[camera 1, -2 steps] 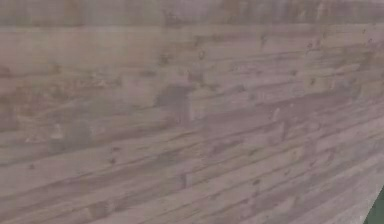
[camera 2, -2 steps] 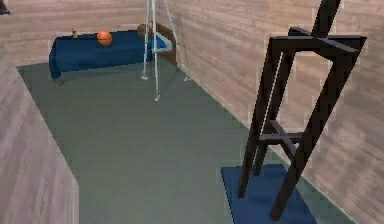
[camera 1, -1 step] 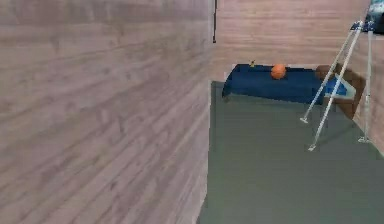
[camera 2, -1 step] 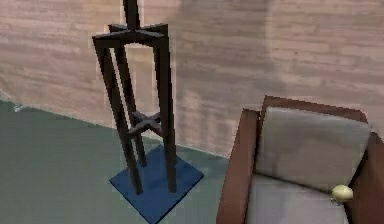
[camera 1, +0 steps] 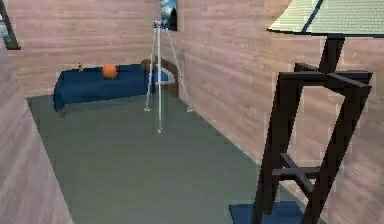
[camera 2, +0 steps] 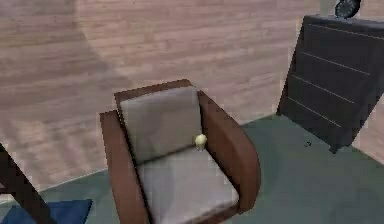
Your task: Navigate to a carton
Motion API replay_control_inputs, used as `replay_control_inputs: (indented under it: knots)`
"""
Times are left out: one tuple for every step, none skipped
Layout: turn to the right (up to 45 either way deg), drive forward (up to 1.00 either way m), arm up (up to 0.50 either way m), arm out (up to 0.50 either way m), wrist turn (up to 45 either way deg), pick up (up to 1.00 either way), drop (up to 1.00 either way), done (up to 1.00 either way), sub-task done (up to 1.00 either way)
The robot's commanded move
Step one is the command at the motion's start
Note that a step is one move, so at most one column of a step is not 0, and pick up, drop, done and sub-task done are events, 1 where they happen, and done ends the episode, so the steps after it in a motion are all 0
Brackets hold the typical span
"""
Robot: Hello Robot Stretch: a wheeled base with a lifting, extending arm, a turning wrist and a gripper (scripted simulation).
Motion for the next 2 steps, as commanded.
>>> replay_control_inputs:
  knots:
    - [45.0, 0.0, 0.0, 0.0, 0.0, 0.0, 0.0, 0.0, 0.0]
    - [18.0, 0.0, 0.0, 0.0, 0.0, 0.0, 0.0, 0.0, 0.0]
